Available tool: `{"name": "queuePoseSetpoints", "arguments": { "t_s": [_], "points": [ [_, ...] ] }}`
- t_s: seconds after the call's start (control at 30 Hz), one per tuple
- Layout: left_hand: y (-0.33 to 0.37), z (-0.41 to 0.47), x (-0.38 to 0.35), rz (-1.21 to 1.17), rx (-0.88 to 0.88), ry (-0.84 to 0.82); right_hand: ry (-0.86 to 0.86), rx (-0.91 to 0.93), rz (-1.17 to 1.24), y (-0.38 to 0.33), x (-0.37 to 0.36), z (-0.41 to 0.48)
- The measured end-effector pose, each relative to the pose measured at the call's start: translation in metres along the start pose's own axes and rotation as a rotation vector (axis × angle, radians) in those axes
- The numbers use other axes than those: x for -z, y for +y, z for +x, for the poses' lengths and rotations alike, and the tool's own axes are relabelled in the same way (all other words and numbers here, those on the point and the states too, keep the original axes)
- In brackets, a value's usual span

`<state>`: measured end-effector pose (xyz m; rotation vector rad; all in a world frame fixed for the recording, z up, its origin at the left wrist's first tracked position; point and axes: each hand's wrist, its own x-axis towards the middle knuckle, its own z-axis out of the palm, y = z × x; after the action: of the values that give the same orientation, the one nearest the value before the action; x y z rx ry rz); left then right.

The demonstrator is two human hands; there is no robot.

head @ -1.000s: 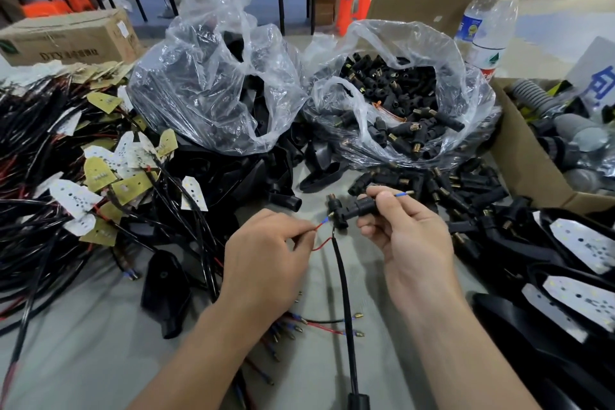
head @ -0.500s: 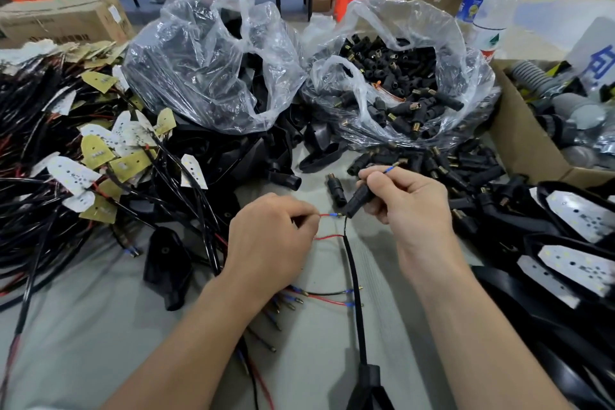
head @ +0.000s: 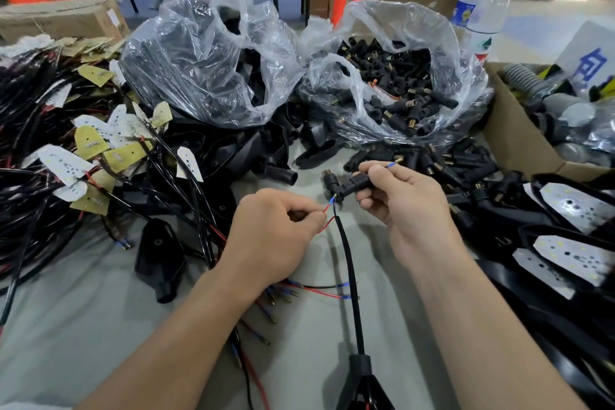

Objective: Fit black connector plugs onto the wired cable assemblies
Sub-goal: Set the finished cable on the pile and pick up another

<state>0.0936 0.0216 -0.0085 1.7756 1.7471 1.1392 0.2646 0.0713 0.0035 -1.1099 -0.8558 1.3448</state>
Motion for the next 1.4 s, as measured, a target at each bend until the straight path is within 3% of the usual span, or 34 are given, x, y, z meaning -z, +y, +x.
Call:
{"name": "queuePoseSetpoints", "arguments": {
  "t_s": [0.2, 0.33, 0.77, 0.97, 1.27, 1.4],
  "points": [
    [0.002, 0.000, 0.001, -0.001, -0.008, 0.006, -0.047, 0.036, -0.094, -0.003, 0.007, 0.001],
    [0.003, -0.002, -0.005, -0.008, -0.042, -0.178, -0.045, 0.085, -0.137, 0.000, 0.005, 0.002],
    [0.005, -0.002, -0.006, -0.077, 0.019, 0.047, -0.096, 0.037, -0.100, 0.001, -0.003, -0.003],
    [0.002, 0.000, -0.004, -0.169, 0.049, 0.025, 0.039, 0.037, -0.001, -0.003, 0.000, -0.002],
    [0.000, 0.000, -0.008, -0.077, 0.054, -0.009, -0.026, 0.009, 0.007, 0.000, -0.010, -0.009],
    [-0.002, 0.001, -0.006, -0.237, 0.134, 0.004, -0.034, 0.006, 0.023, -0.004, -0.007, -0.009]
  ]
}}
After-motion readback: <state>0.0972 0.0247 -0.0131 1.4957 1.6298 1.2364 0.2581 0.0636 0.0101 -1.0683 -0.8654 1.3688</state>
